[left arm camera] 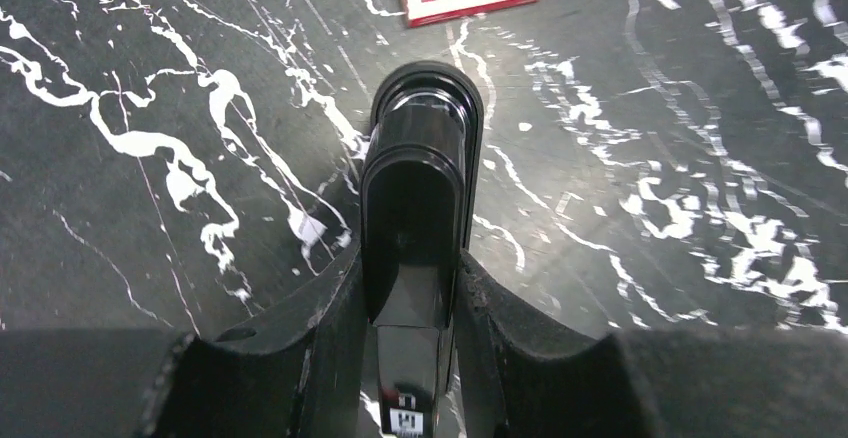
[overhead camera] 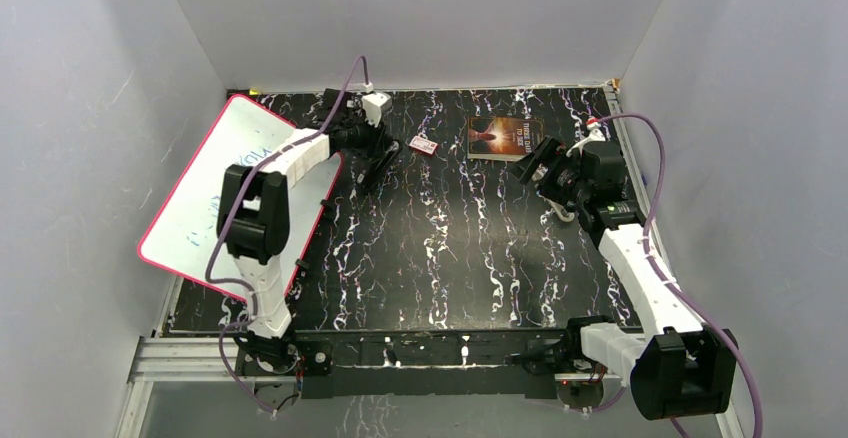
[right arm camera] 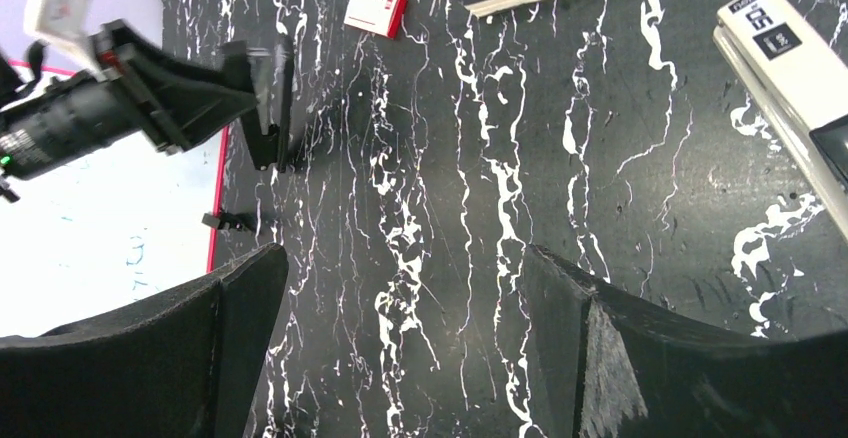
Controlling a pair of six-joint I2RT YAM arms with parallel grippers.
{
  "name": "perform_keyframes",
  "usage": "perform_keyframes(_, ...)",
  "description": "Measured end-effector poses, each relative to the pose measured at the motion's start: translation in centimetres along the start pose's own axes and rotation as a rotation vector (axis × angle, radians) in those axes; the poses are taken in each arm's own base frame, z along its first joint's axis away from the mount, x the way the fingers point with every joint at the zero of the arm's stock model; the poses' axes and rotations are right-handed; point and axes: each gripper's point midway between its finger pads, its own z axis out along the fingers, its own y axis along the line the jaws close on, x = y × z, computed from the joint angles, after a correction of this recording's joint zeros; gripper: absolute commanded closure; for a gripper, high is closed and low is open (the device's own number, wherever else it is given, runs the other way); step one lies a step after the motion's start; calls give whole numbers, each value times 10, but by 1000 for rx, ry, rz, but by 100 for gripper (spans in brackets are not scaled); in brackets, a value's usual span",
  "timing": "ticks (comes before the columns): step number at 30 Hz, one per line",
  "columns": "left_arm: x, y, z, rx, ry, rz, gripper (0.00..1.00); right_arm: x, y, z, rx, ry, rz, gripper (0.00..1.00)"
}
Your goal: Load the staples into the stapler
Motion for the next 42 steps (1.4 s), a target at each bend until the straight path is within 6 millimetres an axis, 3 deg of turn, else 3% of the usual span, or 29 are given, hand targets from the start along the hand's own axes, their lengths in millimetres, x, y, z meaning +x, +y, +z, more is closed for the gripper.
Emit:
perform_keyframes(6,-16,-40,-51,18,-143,-26,100,3,1,1,-13,8,20,5)
perform_keyframes(10,-22,-75,-79,53,-219,-5,100,3,9,3,-63,3,27,11)
perform_keyframes(12,-23,-93,-84,77,-238,12,100,6,10,4,-81,11,31,17)
perform_keyframes(18,-8,-158,-80,144,-237,54,100,13,15,12,-96,22,31,17)
perform_keyframes(23,9,-196,-74,155,-222,65,100,48,44,20,-131,63,-42,21)
perform_keyframes(26,14,-205,-70,140,-224,61,100,66,57,25,-161,77,-59,24)
perform_keyframes(29,17,-209,-68,127,-222,63,100,75,58,33,-157,80,-44,26)
perform_keyframes(38,9,-221,-68,130,-256,84,100,94,49,61,-138,114,44,31)
perform_keyframes(42,8,-224,-68,137,-262,88,100,95,54,67,-167,119,69,31)
